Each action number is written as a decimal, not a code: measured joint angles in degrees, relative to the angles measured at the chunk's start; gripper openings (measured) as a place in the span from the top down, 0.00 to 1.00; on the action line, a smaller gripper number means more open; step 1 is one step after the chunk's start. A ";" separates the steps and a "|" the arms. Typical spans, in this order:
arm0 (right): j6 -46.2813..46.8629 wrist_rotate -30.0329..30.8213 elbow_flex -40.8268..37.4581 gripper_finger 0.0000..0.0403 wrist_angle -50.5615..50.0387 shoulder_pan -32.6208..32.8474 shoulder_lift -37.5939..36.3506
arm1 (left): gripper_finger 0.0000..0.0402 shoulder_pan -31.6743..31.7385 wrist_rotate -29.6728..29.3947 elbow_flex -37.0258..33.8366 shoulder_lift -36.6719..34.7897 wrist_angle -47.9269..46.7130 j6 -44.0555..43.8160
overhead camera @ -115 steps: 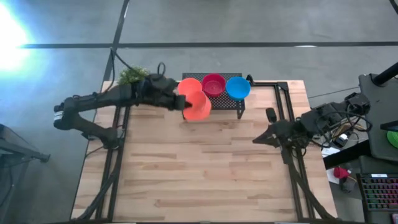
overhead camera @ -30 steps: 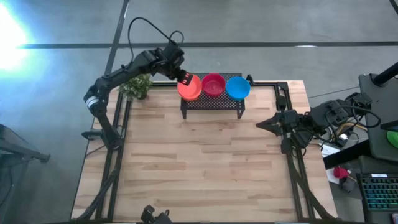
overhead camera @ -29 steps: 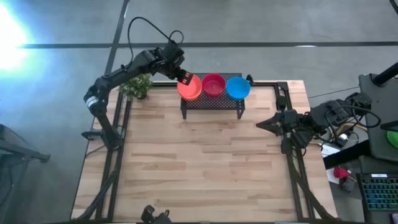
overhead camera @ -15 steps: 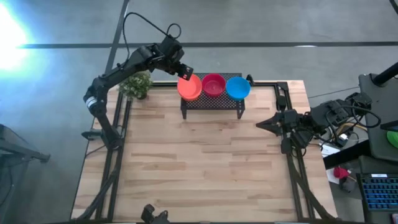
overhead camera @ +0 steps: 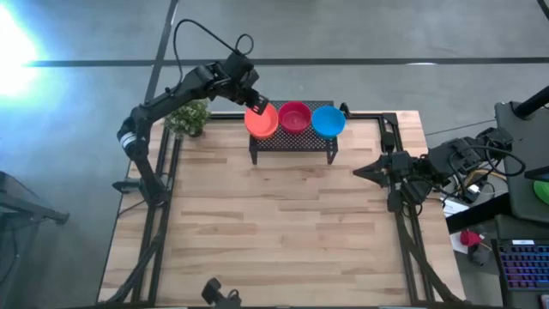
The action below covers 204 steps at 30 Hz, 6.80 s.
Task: Pick & Place Mini bowls
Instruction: Stack the orange bowl on top of the orange bowl on the shelf, then return to Home Position
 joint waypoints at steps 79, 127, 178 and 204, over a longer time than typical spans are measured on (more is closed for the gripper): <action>0.14 2.45 -12.18 0.98 0.10 0.00 -34.37 | 1.00 -22.13 -7.75 -50.09 -74.15 29.74 10.53; -0.68 1.97 -21.08 0.98 0.09 -0.11 -46.80 | 1.00 -22.13 -4.14 -64.26 -97.65 31.59 11.54; -0.23 -11.69 -64.85 0.98 47.00 -0.11 -46.79 | 1.00 -22.13 13.35 -104.88 -97.65 72.08 3.79; -2.89 -11.43 -64.83 0.98 45.70 -0.11 -46.77 | 1.00 -22.13 13.59 -104.97 -97.63 64.03 -5.75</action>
